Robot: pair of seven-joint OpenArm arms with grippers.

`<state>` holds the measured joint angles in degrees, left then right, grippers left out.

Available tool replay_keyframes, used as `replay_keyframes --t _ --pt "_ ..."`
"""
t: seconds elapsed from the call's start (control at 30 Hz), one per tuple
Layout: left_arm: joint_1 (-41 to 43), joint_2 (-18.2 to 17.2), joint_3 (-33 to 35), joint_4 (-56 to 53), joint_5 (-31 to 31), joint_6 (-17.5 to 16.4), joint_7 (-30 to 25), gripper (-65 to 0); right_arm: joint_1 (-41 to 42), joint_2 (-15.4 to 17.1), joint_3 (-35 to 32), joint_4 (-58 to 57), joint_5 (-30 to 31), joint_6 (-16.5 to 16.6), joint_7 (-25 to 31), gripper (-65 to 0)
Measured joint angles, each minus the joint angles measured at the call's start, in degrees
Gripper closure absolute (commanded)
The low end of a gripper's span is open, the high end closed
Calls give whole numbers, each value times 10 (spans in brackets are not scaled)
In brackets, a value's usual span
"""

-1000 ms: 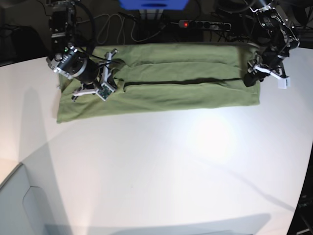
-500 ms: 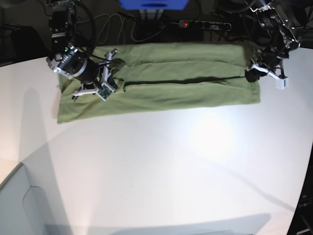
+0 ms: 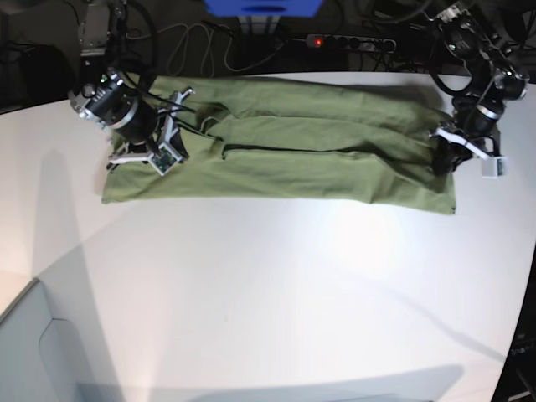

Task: Fold the T-shirt properly
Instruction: 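Lift the strip end with the left gripper and fold it toward the right gripper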

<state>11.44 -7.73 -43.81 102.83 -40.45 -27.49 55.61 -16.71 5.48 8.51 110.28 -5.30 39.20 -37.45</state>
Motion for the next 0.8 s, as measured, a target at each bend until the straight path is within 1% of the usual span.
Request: replay_keyframes --t 0.07,0.1,0.27,0.43,0.47,0.6,0.8 --pt "1 13 24 19 4 -2 1 0 1 0 2 1 0 0 1 -4" --pt "1 26 34 30 17 -2 -5 0 -1 0 3 1 0 0 0 -4" --pt "3 109 71 68 126 -2 -4 0 -3 0 3 3 0 0 -1 -4" --pt "4 166 141 92 184 -2 -4 0 -2 0 3 3 0 0 -1 -4" --pt "4 171 161 95 195 -2 -5 0 -2 0 3 3 0 0 -1 -4" --pt "4 167 228 95 243 -2 -5 0 -2 0 3 3 -1 0 -1 -4" --pt "4 165 327 86 273 -2 -6 0 0 0 3 3 0 0 -1 -4"
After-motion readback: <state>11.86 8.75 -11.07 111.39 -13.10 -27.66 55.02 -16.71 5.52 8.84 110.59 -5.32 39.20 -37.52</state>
